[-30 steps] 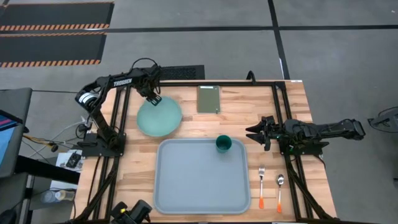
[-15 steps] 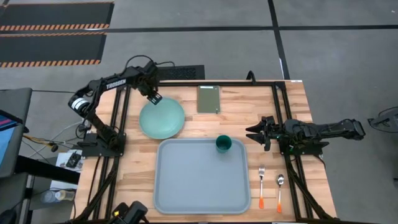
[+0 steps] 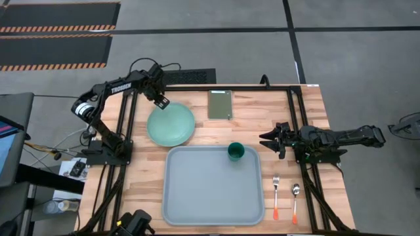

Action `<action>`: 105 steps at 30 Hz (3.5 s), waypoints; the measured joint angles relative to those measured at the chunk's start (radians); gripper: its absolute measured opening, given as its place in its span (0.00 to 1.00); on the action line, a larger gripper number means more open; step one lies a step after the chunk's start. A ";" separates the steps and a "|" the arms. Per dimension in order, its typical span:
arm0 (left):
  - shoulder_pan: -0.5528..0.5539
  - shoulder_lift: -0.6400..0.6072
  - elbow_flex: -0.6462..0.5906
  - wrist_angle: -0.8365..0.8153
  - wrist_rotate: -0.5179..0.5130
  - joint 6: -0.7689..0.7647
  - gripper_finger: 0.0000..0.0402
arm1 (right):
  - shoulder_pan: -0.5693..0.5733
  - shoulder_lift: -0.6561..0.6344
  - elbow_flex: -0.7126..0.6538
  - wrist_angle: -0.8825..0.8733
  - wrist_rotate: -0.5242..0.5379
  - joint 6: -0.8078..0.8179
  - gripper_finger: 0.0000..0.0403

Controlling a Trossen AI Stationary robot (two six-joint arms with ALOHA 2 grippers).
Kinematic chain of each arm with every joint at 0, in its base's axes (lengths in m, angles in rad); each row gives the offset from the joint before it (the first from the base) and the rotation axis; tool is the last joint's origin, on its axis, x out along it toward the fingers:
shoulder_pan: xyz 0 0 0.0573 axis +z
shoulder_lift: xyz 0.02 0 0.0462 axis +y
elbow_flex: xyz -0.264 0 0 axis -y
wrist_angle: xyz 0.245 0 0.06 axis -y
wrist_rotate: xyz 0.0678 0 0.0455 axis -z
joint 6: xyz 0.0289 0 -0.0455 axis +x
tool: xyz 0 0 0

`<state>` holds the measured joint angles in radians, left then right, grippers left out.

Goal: Pick and place plate/cup/fork/spoon on tray
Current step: Put the blue plate on the blue tray below the blue cup

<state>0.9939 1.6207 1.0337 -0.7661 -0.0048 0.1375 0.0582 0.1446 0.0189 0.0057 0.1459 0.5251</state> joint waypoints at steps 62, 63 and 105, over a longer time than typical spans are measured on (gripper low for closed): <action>-0.052 -0.269 0.032 -0.061 0.033 -0.476 0.00 | 0.000 0.000 0.000 0.001 0.013 -0.001 0.53; -0.053 -0.284 0.032 -0.061 0.047 -0.485 0.00 | 0.000 0.000 0.000 0.001 0.013 -0.001 0.53; -1.265 -0.462 0.033 -0.028 -0.143 -1.339 0.00 | 0.000 0.000 0.000 0.002 0.016 0.009 0.53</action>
<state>-0.2714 1.1589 1.0664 -0.7936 -0.1479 -1.2018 0.0584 0.1448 0.0189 0.0074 0.1623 0.5340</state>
